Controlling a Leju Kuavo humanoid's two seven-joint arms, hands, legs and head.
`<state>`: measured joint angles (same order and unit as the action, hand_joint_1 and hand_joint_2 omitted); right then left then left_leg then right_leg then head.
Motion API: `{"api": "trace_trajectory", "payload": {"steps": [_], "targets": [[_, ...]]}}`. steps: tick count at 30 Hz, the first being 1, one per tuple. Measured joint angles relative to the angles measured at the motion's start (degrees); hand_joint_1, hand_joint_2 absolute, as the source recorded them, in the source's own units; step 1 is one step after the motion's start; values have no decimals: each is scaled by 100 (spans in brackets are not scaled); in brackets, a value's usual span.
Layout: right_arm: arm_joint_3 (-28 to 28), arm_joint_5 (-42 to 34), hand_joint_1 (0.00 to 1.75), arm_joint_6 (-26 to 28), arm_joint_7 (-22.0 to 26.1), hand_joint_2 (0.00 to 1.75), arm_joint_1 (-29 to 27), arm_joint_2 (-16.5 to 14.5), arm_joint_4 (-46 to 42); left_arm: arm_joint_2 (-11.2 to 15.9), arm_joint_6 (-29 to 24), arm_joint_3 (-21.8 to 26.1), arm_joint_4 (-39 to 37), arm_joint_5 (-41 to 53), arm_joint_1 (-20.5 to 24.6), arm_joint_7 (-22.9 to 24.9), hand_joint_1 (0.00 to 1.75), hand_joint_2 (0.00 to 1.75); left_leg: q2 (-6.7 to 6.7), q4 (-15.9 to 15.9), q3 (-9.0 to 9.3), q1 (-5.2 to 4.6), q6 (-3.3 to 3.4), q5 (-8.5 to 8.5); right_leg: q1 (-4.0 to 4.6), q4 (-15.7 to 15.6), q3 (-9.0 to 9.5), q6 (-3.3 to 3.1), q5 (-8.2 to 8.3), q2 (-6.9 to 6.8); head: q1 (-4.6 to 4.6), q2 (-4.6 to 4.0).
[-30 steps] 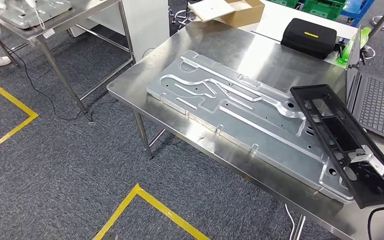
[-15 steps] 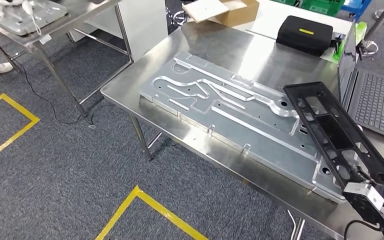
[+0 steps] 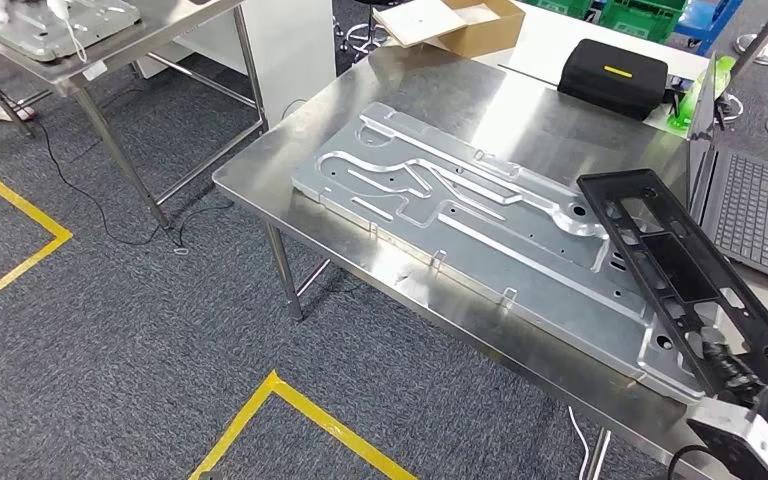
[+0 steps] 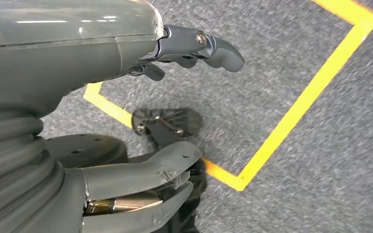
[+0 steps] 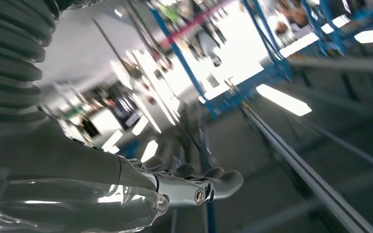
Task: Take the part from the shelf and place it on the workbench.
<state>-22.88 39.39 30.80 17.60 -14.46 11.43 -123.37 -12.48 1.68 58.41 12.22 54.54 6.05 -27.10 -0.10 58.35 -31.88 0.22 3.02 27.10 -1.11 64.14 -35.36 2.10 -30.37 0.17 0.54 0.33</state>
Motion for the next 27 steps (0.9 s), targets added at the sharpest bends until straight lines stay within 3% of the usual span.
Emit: {"api": "trace_trajectory", "payload": {"steps": [2,3,4,5,7,9,11,13,15,17,18,19,21,22,24,26,27], "targets": [[26,52,0,246,163,0,-76,-27,-144,0,-26,15,0,-2,18,-4,0,175,4,-3,-16,-14,27,-7,-1,698,-327,17,-340,-2,-1,0],[68,99,0,409,266,0,-148,-64,-232,0,-41,24,0,-7,17,-4,0,175,3,-2,-20,-22,30,-8,-2,937,-437,19,-409,-2,0,0],[124,151,0,567,368,0,-230,-114,-325,0,-56,31,0,-15,10,-4,0,175,2,-2,-20,-28,31,-7,-2,981,-450,12,-370,-2,-1,0],[192,193,0,708,467,0,-308,-175,-434,0,-71,36,0,-28,4,-5,0,175,1,-1,-16,-33,31,-6,0,813,-358,-5,-235,-3,-1,0],[281,216,0,846,630,0,-424,-304,-652,-4,-90,48,-1,-53,0,-16,0,175,1,0,-4,-48,22,-2,26,77,28,-72,108,-11,-1,0],[302,125,0,889,854,0,-526,-453,-855,-11,-108,64,-2,-71,3,-42,0,175,3,9,-4,-60,-18,6,73,-463,294,-132,260,-25,-1,0],[267,-65,0,907,1178,0,-640,-651,-1022,-15,-121,82,-2,-90,2,-62,0,175,5,3,-3,-53,-81,7,106,-567,328,-169,263,-29,-2,0],[192,-296,0,915,1523,0,-721,-881,-1140,-12,-122,104,-2,-99,0,-73,0,175,9,47,-15,-45,-146,57,78,-636,356,-224,305,-28,-3,0],[95,-517,0,920,1805,0,-756,-1109,-1202,-9,-122,127,-2,-98,-5,-92,0,175,8,416,-167,-40,-203,313,43,-701,384,-275,346,-34,-5,0],[4,-678,0,924,1971,0,-786,-1316,-1228,-9,-122,148,-2,-99,-16,-112,0,175,5,1122,-481,-18,-248,675,52,-705,382,-297,349,-39,-7,0],[-31,-742,0,924,2024,0,-805,-1405,-1234,-9,-123,158,-2,-103,-24,-119,0,131,6,1408,-609,-2,-269,770,53,-701,380,-300,347,-39,-7,0],[-62,-805,0,924,2074,0,-821,-1484,-1237,-9,-123,168,-2,-109,-33,-124,0,131,6,1514,-654,15,-287,755,52,-694,380,-298,343,-36,-7,0],[-118,-926,0,924,2154,0,-850,-1630,-1249,-8,-124,183,-2,-135,-41,-138,0,131,7,1101,-445,50,-314,445,42,-661,382,-278,323,-25,-7,0],[-144,-978,0,924,2173,0,-860,-1696,-1262,-8,-124,191,-2,-148,-41,-147,0,175,7,720,-259,66,-319,282,36,-633,377,-258,306,-19,-7,0],[-190,-1064,0,925,2183,0,-872,-1796,-1291,-7,-124,208,-2,-173,-34,-165,0,87,1,173,4,62,-289,115,51,-558,352,-195,266,-10,-5,0],[-236,-1168,0,925,2182,0,-905,-1847,-1303,-5,-132,220,-1,-179,-34,-174,0,0,-7,72,44,31,-223,118,57,-527,332,-128,254,-6,-4,0],[-268,-1221,0,925,2180,0,-930,-1856,-1300,-5,-137,223,-1,-179,-37,-177,0,0,-8,62,44,30,-182,105,45,-531,331,-99,255,-7,-5,0]]}}
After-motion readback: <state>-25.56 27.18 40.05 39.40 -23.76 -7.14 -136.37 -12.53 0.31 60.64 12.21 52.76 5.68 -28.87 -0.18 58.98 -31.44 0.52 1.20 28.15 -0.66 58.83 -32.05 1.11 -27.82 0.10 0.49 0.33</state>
